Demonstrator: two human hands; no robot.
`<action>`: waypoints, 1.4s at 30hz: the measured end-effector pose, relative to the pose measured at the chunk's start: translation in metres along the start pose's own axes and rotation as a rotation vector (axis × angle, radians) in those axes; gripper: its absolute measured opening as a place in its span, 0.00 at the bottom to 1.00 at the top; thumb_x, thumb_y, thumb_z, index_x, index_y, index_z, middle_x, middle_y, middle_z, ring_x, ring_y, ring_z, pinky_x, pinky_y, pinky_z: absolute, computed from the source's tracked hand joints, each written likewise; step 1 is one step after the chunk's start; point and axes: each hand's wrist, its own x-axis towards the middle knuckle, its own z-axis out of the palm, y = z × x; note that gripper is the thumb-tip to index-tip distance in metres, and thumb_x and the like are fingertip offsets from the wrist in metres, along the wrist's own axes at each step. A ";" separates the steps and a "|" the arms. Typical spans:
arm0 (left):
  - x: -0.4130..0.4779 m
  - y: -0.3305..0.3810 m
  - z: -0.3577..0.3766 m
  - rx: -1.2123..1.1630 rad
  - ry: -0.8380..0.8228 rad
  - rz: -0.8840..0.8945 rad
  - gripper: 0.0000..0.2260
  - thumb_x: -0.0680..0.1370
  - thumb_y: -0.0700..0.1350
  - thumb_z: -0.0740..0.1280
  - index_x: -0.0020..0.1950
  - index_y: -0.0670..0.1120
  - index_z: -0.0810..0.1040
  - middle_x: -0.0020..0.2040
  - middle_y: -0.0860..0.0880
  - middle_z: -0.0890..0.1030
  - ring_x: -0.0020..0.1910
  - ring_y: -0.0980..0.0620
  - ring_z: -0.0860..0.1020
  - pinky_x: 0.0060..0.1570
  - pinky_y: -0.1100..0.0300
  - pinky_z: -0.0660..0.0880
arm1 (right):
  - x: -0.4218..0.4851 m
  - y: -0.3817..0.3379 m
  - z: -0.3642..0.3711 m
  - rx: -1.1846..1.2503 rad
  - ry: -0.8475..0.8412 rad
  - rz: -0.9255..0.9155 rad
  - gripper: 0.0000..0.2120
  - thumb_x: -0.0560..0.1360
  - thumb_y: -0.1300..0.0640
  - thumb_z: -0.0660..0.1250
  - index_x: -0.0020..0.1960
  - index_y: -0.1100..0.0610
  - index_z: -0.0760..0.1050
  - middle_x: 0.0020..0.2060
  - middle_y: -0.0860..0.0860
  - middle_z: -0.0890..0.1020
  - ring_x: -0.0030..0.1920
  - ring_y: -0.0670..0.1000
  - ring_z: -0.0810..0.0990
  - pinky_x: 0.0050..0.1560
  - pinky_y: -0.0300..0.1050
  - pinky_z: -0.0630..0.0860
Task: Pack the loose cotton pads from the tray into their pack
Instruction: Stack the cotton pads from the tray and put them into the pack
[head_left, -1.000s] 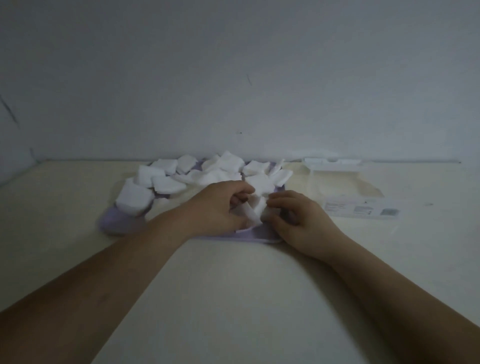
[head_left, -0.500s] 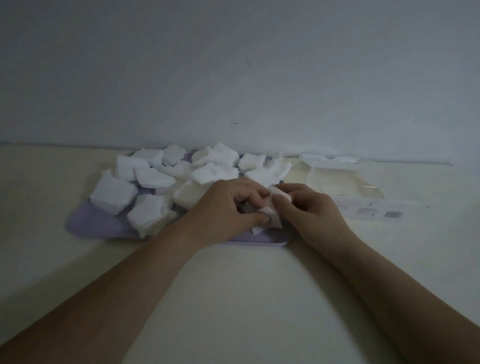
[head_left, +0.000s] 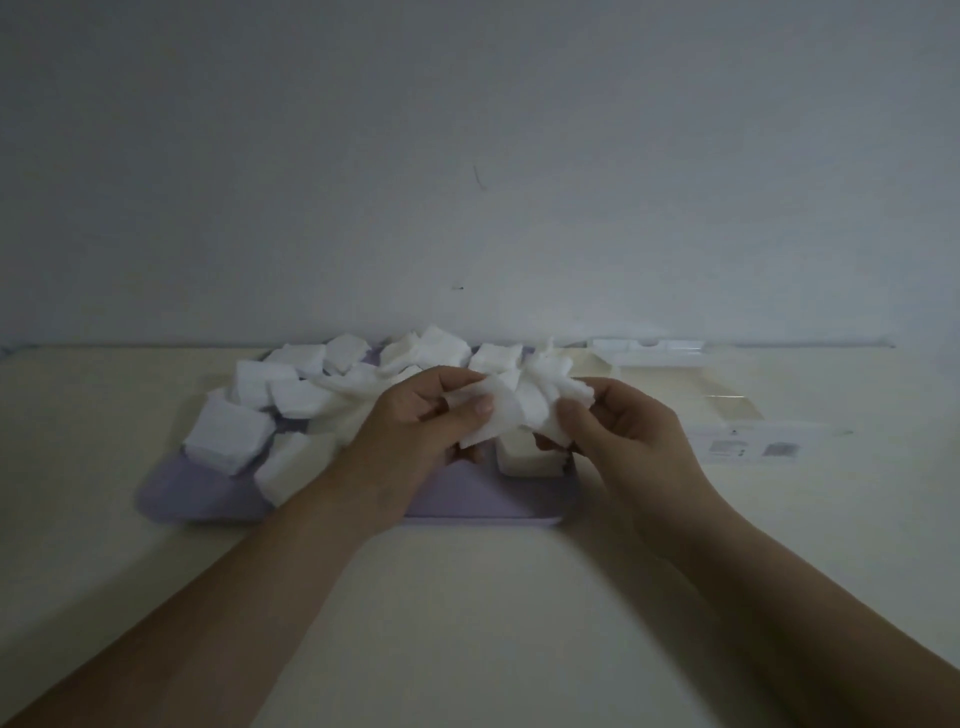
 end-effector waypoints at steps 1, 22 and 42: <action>0.000 -0.001 0.000 0.008 -0.011 -0.001 0.12 0.72 0.40 0.74 0.55 0.44 0.83 0.48 0.44 0.85 0.42 0.46 0.80 0.45 0.51 0.75 | -0.001 0.000 0.000 -0.011 0.005 -0.003 0.06 0.81 0.62 0.68 0.53 0.57 0.84 0.42 0.53 0.88 0.43 0.49 0.85 0.49 0.53 0.80; -0.007 0.001 0.008 0.219 -0.072 0.018 0.09 0.66 0.40 0.79 0.44 0.46 0.86 0.48 0.37 0.87 0.46 0.45 0.83 0.49 0.55 0.81 | -0.004 0.000 0.003 0.048 -0.134 0.056 0.02 0.76 0.62 0.74 0.48 0.60 0.86 0.43 0.61 0.88 0.40 0.52 0.84 0.44 0.46 0.80; -0.009 0.001 0.015 0.317 -0.059 0.022 0.02 0.76 0.35 0.74 0.46 0.40 0.83 0.33 0.48 0.79 0.26 0.58 0.71 0.27 0.66 0.68 | -0.002 0.009 0.007 -0.002 -0.153 0.001 0.21 0.83 0.68 0.59 0.70 0.48 0.73 0.56 0.62 0.83 0.57 0.62 0.84 0.60 0.58 0.82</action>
